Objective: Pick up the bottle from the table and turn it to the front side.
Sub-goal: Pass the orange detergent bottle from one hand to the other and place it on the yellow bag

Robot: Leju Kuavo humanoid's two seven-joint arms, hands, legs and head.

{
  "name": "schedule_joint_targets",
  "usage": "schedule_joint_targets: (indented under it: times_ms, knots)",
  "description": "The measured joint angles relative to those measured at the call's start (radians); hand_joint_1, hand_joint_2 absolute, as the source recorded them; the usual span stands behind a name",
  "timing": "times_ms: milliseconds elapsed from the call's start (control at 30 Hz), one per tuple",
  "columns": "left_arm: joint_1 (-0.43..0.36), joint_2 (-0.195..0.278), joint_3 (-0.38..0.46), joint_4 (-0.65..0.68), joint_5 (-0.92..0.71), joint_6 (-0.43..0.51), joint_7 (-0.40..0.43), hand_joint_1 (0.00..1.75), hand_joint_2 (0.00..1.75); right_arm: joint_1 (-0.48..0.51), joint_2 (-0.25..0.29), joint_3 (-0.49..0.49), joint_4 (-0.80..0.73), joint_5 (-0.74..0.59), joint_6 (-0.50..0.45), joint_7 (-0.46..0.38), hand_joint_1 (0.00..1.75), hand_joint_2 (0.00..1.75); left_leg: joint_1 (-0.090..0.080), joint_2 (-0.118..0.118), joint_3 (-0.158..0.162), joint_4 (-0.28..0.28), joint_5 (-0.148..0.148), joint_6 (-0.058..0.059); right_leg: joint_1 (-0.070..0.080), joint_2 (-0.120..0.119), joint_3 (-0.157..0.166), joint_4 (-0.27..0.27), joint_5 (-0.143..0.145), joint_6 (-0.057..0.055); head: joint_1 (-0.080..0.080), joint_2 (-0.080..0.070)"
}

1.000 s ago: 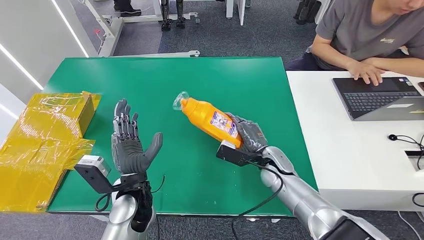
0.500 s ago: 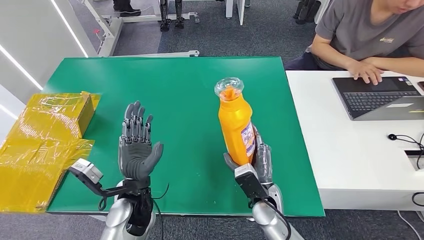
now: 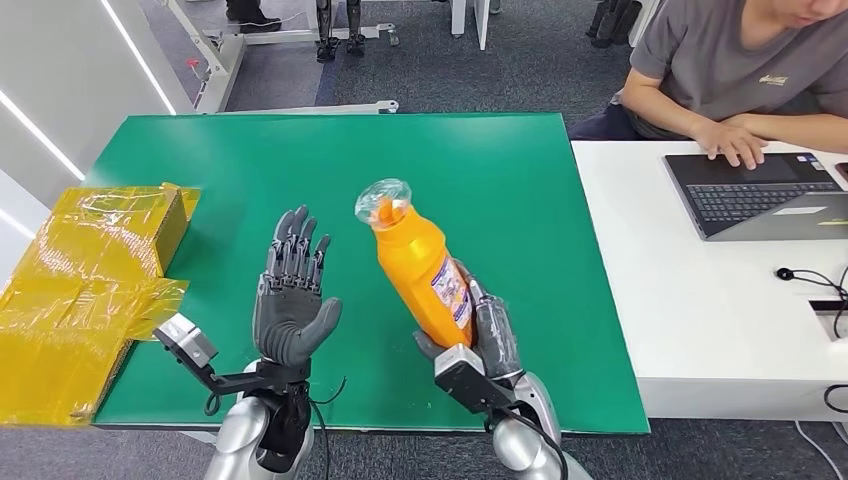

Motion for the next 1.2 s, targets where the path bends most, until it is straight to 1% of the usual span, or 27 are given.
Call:
schedule_joint_targets:
  times_ms: [167, 300, 433, 567, 700, 800, 933, 967, 1100, 1200]
  knots:
    - [-0.003, 0.000, 0.000, 0.018, -0.003, -0.005, 0.000, 0.00, 1.75, 0.002, 0.000, 0.019, -0.014, 0.045, 0.035, 0.014, 1.75, 1.75, 0.000, 0.001, 0.000, 0.000, 0.000, 0.000, 0.000, 0.000, 0.000, 0.000, 0.000, 0.000, 0.000, 0.000]
    - [-0.017, -0.003, 0.000, 0.036, -0.004, -0.018, 0.000, 0.00, 1.75, -0.001, 0.000, 0.044, -0.015, 0.136, 0.108, 0.022, 1.75, 1.75, 0.000, 0.001, 0.000, 0.000, 0.000, 0.000, 0.000, 0.000, 0.000, 0.000, 0.000, 0.000, 0.000, 0.000]
    - [-0.033, -0.005, 0.000, 0.055, -0.009, -0.020, -0.006, 0.00, 1.75, -0.007, 0.000, 0.066, -0.008, 0.184, 0.172, 0.046, 1.75, 1.75, 0.000, 0.001, 0.000, 0.000, 0.000, 0.000, 0.000, 0.000, 0.000, 0.000, 0.000, 0.000, 0.000, 0.000]
    - [-0.039, -0.005, 0.000, 0.066, -0.031, 0.010, -0.009, 0.00, 1.75, -0.015, 0.000, 0.074, 0.002, 0.204, 0.217, 0.072, 1.75, 1.75, 0.000, 0.001, 0.000, 0.000, 0.000, 0.000, 0.000, 0.000, 0.000, 0.000, 0.000, 0.000, 0.000, 0.000]
    - [-0.040, -0.005, 0.001, 0.070, -0.048, 0.046, -0.009, 0.00, 1.75, -0.035, 0.000, 0.077, 0.015, 0.218, 0.303, 0.104, 1.75, 1.75, 0.000, 0.001, 0.000, 0.000, 0.000, 0.000, 0.000, 0.000, 0.000, 0.000, 0.000, 0.000, 0.000, 0.000]
    - [-0.039, -0.005, 0.003, 0.070, -0.050, 0.056, -0.009, 0.00, 1.75, -0.057, 0.000, 0.084, 0.031, 0.227, 0.349, 0.112, 1.75, 1.75, 0.000, 0.001, 0.000, 0.000, 0.000, 0.000, 0.000, 0.001, 0.000, 0.000, 0.000, 0.000, 0.000, 0.000]
    - [-0.040, -0.005, 0.007, 0.071, -0.051, 0.065, -0.009, 1.59, 1.75, -0.080, 0.000, 0.090, 0.052, 0.235, 0.370, 0.111, 1.75, 1.75, 0.000, 0.001, 0.000, 0.000, 0.000, 0.000, 0.000, 0.000, 0.000, 0.000, 0.000, 0.000, 0.000, 0.000]
    - [-0.040, -0.005, 0.008, 0.071, -0.053, 0.067, -0.009, 1.59, 1.75, -0.084, 0.000, 0.091, 0.056, 0.234, 0.371, 0.109, 1.75, 1.75, 0.000, 0.001, 0.000, 0.000, 0.000, 0.000, 0.000, 0.000, 0.000, 0.000, 0.000, 0.000, 0.000, 0.000]
    - [-0.040, -0.005, 0.011, 0.071, -0.059, 0.074, -0.011, 1.75, 1.75, -0.093, 0.000, 0.091, 0.069, 0.232, 0.371, 0.104, 1.75, 1.75, 0.000, 0.001, 0.000, 0.000, 0.000, 0.000, 0.000, 0.000, 0.000, 0.000, 0.000, 0.000, 0.000, 0.000]
    - [-0.040, -0.005, 0.014, 0.071, -0.072, 0.072, -0.013, 1.75, 1.75, -0.095, 0.000, 0.090, 0.077, 0.229, 0.368, 0.102, 1.75, 1.75, 0.000, 0.001, 0.000, 0.000, 0.000, 0.000, 0.000, 0.000, 0.000, 0.000, 0.000, 0.000, 0.000, 0.000]
